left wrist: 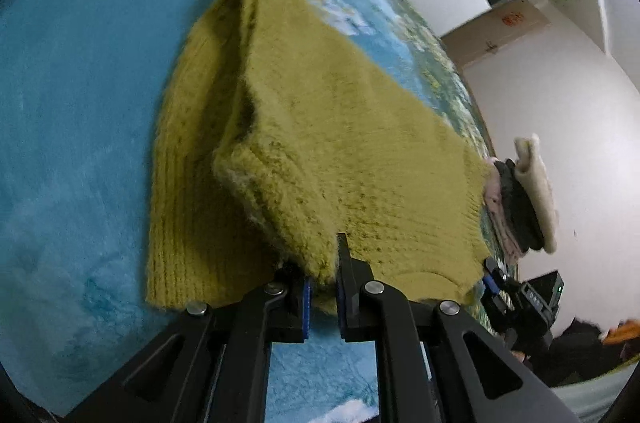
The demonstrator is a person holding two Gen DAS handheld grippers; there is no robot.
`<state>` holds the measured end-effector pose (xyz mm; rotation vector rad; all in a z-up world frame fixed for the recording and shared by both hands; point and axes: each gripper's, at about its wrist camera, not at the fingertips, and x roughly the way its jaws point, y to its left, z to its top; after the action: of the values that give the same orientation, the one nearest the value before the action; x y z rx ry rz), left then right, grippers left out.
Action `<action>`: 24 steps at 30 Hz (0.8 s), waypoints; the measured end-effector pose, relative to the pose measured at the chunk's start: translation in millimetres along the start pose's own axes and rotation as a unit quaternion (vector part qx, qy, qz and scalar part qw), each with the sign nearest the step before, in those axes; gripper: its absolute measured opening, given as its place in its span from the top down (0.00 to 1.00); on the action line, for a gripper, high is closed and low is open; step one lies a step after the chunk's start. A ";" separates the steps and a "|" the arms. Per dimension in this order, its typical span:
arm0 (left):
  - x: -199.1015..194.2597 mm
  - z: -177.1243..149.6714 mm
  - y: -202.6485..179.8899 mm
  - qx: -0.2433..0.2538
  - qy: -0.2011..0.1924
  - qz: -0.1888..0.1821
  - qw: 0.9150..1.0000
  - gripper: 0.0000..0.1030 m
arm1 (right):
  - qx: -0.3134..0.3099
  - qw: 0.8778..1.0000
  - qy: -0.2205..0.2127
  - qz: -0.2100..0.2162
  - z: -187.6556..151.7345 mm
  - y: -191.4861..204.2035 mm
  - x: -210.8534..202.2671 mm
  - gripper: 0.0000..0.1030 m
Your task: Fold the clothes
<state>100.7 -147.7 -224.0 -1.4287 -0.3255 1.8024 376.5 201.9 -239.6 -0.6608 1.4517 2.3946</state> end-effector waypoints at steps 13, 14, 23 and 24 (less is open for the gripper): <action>-39.8 -7.4 -60.9 0.137 -0.044 0.081 0.986 0.88 | 0.029 0.999 0.003 -0.013 3.7 -26.7 -11.5 0.48; -39.4 -7.4 -67.6 0.150 -0.045 0.076 0.985 0.88 | 0.028 1.000 0.008 -0.008 2.9 -25.5 -8.3 0.48; 30.2 -31.2 -121.6 0.212 0.015 0.043 0.976 0.87 | 0.028 0.999 0.026 0.005 5.6 -23.6 8.8 0.50; 39.8 -34.7 -126.8 0.220 0.023 0.040 0.974 0.87 | 0.028 0.999 0.029 0.009 6.5 -23.7 9.6 0.50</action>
<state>183.7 -46.2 -183.1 -1.1759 0.1536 1.7640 377.1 218.6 -260.1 -0.7138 1.5478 2.3569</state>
